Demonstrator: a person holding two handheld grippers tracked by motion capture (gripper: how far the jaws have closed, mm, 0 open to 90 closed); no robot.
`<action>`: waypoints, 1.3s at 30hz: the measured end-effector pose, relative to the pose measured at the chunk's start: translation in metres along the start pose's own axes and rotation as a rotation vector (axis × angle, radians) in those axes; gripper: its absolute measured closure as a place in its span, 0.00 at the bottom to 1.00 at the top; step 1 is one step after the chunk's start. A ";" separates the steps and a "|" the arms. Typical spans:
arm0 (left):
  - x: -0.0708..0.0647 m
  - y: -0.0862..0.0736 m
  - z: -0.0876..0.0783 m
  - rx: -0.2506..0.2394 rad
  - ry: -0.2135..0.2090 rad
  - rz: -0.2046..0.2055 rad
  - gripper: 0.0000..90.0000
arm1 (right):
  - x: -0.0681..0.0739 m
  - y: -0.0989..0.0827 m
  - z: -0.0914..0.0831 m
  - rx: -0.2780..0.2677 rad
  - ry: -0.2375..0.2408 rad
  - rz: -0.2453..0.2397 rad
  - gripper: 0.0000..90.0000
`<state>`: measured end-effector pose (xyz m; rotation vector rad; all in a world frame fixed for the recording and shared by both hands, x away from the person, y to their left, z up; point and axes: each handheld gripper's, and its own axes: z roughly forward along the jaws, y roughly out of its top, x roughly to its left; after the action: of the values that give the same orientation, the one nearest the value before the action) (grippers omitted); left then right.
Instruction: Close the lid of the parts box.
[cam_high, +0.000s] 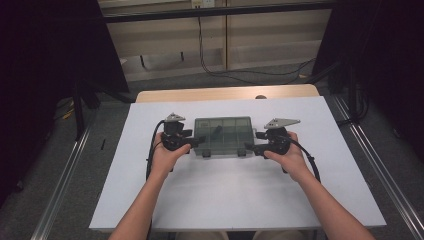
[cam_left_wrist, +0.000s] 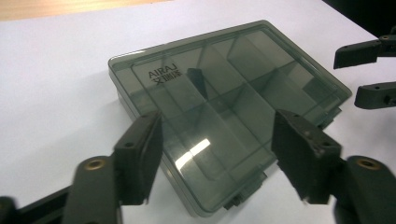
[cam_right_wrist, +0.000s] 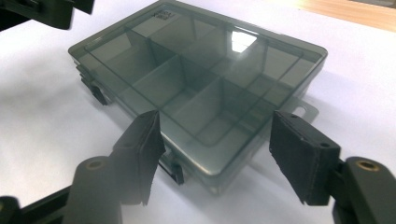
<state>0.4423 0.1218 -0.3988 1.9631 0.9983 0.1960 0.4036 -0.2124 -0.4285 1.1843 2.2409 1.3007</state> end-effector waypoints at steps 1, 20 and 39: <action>-0.001 -0.001 -0.001 -0.010 0.001 -0.004 0.35 | 0.000 -0.001 -0.001 -0.001 0.001 0.003 0.34; -0.001 -0.017 -0.016 -0.059 -0.014 0.019 0.13 | 0.005 -0.026 -0.022 -0.011 0.001 0.004 0.18; 0.002 -0.036 -0.032 -0.060 -0.040 0.042 0.07 | 0.009 -0.040 -0.038 -0.018 -0.024 -0.009 0.13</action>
<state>0.4079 0.1542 -0.4080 1.9274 0.9159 0.2066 0.3551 -0.2376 -0.4394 1.1758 2.2104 1.2932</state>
